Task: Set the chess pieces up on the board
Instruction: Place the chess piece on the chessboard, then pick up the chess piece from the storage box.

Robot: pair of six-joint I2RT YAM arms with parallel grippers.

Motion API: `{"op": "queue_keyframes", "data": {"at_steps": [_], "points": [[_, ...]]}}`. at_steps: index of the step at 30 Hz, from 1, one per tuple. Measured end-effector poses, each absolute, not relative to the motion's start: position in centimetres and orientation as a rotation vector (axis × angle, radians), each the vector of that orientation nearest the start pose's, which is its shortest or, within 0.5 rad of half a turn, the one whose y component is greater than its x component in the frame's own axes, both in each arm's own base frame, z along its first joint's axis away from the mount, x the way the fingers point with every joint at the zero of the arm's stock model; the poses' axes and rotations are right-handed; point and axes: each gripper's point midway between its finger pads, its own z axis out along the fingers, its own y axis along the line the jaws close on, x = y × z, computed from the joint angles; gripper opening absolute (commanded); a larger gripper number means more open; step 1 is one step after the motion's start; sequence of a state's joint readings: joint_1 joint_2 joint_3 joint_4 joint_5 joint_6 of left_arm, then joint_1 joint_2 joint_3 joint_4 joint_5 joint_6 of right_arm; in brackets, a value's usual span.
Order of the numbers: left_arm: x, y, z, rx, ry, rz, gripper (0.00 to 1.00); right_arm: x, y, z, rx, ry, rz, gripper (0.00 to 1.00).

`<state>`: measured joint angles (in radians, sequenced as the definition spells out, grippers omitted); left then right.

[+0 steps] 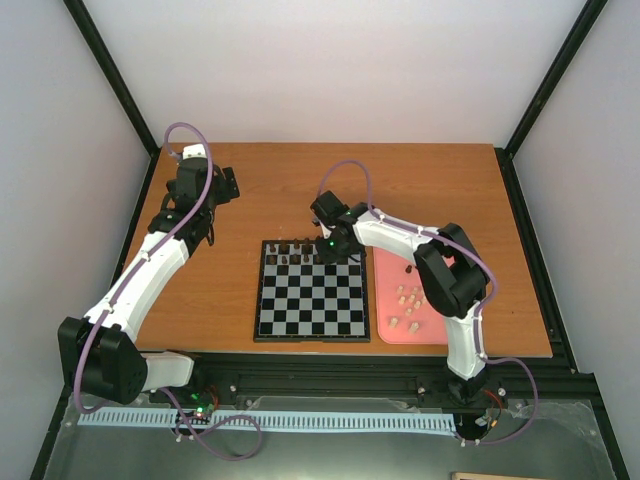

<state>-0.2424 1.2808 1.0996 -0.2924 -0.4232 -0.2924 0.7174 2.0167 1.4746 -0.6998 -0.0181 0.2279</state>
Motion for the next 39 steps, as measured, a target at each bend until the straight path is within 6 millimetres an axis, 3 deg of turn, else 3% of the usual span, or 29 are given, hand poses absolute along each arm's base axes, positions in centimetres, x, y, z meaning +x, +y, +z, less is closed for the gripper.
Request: {"op": "queue_keyframes", "data": {"at_steps": [11,18,23,28,31,34,39], "points": [[40.7,-2.8,27.6,-0.310,1.977,0.091,1.00,34.0,30.1,4.3,-0.696,2.763,0.249,0.23],[40.7,-2.8,27.6,-0.310,1.977,0.091,1.00,33.2,29.9,4.2,-0.713,2.777,0.256,0.26],[40.7,-2.8,27.6,-0.310,1.977,0.091,1.00,33.0,30.3,5.8,-0.722,2.742,0.275,0.29],[40.7,-2.8,27.6,-0.310,1.977,0.091,1.00,32.3,30.3,9.0,-0.717,2.677,0.306,0.37],[40.7,-2.8,27.6,-0.310,1.977,0.091,1.00,32.1,29.1,11.4,-0.684,2.626,0.280,0.39],[40.7,-2.8,27.6,-0.310,1.977,0.091,1.00,32.2,27.3,12.5,-0.638,2.603,0.244,0.39],[40.7,-2.8,27.6,-0.310,1.977,0.090,1.00,32.9,21.6,10.0,-0.485,2.679,0.163,0.39]]}}
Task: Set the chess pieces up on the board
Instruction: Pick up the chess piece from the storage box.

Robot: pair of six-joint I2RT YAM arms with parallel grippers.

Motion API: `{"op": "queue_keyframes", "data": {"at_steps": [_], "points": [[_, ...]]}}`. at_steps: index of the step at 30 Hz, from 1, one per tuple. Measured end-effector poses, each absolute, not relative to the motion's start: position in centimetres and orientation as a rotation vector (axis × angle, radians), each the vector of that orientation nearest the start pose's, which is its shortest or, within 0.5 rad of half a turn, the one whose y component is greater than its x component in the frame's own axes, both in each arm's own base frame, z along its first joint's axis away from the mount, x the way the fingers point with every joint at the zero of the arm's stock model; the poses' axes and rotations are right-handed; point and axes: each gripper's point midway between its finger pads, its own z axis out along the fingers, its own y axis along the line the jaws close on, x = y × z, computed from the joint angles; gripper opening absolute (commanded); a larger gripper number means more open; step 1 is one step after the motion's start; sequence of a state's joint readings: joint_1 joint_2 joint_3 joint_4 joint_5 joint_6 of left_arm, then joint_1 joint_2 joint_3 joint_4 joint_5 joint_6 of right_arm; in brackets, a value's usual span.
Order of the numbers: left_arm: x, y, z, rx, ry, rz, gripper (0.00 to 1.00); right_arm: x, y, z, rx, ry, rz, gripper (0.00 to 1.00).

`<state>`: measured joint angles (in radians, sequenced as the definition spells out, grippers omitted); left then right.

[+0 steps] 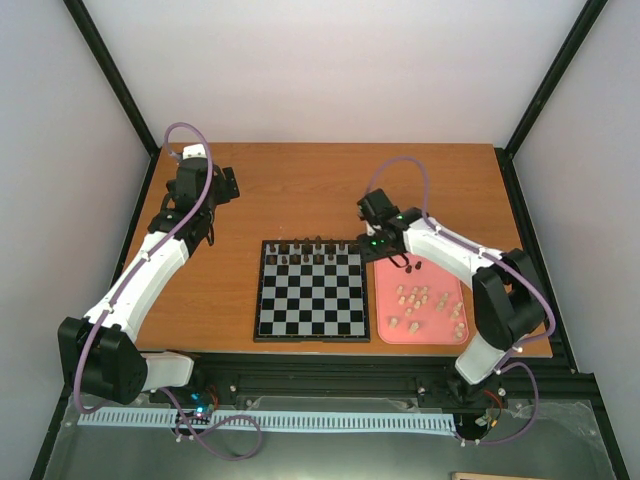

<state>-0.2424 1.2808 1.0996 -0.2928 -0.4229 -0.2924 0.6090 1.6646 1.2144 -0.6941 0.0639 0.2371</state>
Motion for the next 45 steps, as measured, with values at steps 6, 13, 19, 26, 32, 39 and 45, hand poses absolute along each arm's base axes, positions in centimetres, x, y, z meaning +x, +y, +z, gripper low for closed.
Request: {"op": "queue_keyframes", "data": {"at_steps": [6,13,19,26,32,39,45], "points": [[40.7,-2.8,27.6,-0.309,1.978,0.090,1.00,31.9,14.5,6.0,-0.283,2.799,0.068,0.39],[40.8,-2.8,27.4,-0.308,1.983,0.091,1.00,31.1,11.2,5.4,-0.166,2.805,0.060,0.38],[40.8,-2.9,27.3,-0.306,1.984,0.089,1.00,30.9,10.5,4.7,-0.134,2.813,0.068,0.38],[40.8,-2.9,27.3,-0.306,1.984,0.089,1.00,31.5,10.1,4.8,-0.113,2.797,0.070,0.33],[40.8,-2.9,27.3,-0.306,1.984,0.089,1.00,31.5,9.9,4.3,-0.103,2.810,0.063,0.32],[40.8,-2.9,27.4,-0.306,1.984,0.089,1.00,31.3,9.6,3.8,-0.097,2.822,0.057,0.27],[40.8,-2.9,27.4,-0.307,1.984,0.089,1.00,31.3,9.4,3.3,-0.099,2.832,0.051,0.18]]}}
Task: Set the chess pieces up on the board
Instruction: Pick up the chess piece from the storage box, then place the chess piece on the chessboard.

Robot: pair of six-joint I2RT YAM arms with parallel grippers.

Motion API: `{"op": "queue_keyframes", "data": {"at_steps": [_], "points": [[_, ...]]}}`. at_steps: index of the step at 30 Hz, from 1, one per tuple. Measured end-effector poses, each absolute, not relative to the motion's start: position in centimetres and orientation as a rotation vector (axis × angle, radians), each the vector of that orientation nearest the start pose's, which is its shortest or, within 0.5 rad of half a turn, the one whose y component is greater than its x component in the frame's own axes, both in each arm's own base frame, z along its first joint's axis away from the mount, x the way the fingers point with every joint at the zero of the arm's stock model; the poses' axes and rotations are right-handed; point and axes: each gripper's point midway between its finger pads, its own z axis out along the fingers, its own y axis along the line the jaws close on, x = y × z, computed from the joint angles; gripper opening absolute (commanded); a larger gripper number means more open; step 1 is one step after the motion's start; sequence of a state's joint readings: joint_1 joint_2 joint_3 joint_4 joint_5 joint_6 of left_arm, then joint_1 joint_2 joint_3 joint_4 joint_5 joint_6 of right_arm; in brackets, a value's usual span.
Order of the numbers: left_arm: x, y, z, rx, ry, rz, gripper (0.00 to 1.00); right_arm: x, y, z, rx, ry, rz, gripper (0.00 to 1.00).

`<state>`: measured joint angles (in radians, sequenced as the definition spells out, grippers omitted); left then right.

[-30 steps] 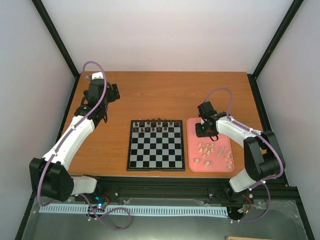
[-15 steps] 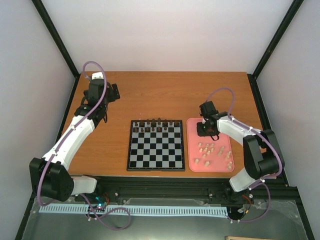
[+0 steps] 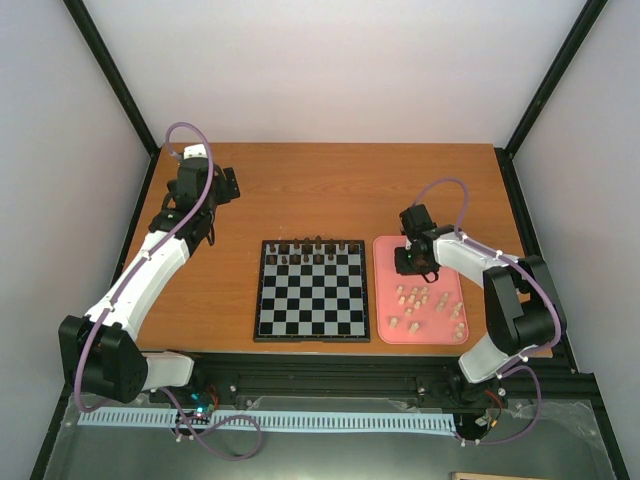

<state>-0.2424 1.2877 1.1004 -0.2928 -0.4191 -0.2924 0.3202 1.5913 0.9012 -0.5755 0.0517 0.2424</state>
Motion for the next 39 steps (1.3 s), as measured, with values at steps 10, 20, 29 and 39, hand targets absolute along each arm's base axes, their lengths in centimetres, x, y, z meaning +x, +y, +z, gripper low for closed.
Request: {"op": "queue_keyframes", "data": {"at_steps": [10,20,29,39], "points": [[40.8,-2.9,27.3,-0.306,1.984,0.089,1.00,31.4,9.5,3.2,-0.109,2.831,0.049,0.03],[40.8,-2.9,27.3,-0.306,1.984,0.089,1.00,32.3,12.8,8.7,-0.190,2.722,0.118,0.03],[40.8,-2.9,27.3,-0.306,1.985,0.089,1.00,33.2,23.3,13.5,-0.449,2.589,0.289,0.03],[40.8,-2.9,27.3,-0.307,1.984,0.091,1.00,32.6,26.2,7.9,-0.552,2.730,0.308,0.03]]}}
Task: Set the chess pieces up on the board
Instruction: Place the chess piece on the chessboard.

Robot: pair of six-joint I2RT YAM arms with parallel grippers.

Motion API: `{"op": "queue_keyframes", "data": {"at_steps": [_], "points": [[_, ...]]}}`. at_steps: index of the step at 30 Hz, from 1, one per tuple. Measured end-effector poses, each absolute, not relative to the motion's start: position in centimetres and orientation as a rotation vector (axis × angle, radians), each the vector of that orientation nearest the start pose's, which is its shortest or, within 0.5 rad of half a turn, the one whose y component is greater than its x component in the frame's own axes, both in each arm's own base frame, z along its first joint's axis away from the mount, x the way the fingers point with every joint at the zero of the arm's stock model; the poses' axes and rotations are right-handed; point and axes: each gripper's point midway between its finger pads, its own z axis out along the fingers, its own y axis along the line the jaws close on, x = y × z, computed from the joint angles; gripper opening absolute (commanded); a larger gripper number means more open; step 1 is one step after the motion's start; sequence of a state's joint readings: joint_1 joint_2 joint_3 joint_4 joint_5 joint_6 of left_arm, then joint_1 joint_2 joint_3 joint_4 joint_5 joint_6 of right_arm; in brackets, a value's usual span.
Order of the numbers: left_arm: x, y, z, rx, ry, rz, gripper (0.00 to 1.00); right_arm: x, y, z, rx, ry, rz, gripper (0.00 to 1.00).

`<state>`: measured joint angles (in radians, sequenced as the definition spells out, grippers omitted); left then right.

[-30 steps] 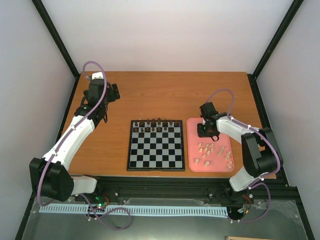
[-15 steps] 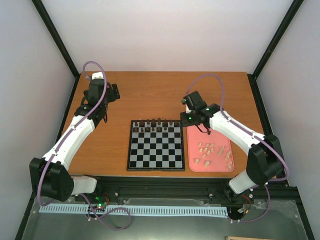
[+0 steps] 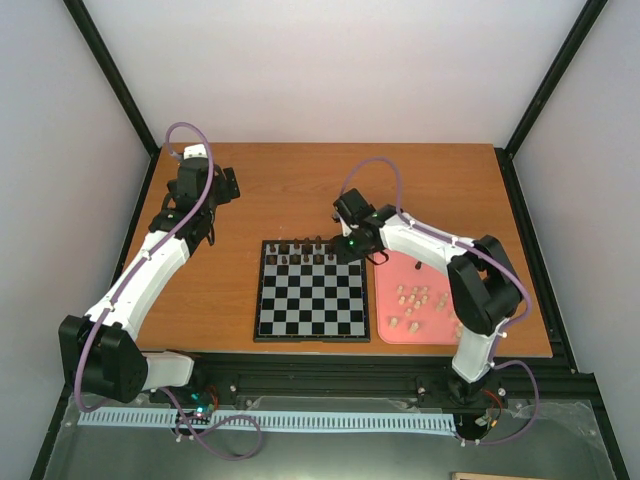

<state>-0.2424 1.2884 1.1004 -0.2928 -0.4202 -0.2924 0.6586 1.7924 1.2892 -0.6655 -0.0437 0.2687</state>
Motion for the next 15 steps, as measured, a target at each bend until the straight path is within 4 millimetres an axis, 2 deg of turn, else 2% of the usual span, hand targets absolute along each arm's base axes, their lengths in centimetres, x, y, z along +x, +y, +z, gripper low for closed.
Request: {"op": "queue_keyframes", "data": {"at_steps": [8,15], "points": [[40.8,-2.8,27.3,-0.308,1.985,0.093,1.00,32.9,27.0,7.1,-0.579,2.746,0.334,0.04],[40.8,-2.8,27.3,-0.309,1.986,0.095,1.00,32.9,26.9,5.7,-0.591,2.773,0.312,0.04]]}}
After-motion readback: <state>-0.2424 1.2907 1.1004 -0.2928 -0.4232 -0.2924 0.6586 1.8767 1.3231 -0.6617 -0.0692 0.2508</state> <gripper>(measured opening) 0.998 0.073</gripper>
